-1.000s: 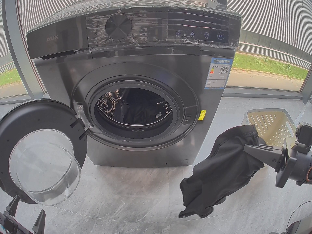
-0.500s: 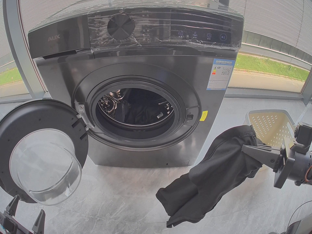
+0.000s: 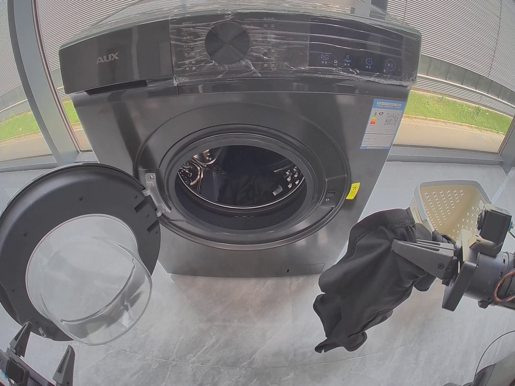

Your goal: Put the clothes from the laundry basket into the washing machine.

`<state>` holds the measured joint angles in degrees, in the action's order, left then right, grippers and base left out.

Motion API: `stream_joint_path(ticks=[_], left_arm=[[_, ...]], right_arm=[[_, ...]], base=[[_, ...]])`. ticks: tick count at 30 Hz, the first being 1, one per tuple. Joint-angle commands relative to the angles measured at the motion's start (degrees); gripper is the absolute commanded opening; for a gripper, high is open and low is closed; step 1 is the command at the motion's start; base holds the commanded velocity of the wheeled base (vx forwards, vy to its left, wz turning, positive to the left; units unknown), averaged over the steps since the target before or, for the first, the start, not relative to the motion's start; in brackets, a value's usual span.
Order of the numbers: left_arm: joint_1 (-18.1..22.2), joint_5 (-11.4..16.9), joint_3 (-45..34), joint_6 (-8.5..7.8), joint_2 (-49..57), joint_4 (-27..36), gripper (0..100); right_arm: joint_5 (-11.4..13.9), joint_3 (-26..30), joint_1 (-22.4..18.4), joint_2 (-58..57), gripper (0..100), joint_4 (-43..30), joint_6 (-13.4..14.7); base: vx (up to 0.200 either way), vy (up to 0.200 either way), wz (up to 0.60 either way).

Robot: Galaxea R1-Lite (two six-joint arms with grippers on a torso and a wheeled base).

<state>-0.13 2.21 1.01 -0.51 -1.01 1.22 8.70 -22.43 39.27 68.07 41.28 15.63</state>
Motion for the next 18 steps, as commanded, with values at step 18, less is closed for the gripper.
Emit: stream_joint_path(ticks=[18], left_arm=[[0.2, 2.8, -1.0, -5.73, 1.0, 0.7, 100]], right_arm=[[-3.8, -5.6, 1.0, 11.5, 0, 5.7, 5.5]], base=[[0.0, 0.0, 0.0]])
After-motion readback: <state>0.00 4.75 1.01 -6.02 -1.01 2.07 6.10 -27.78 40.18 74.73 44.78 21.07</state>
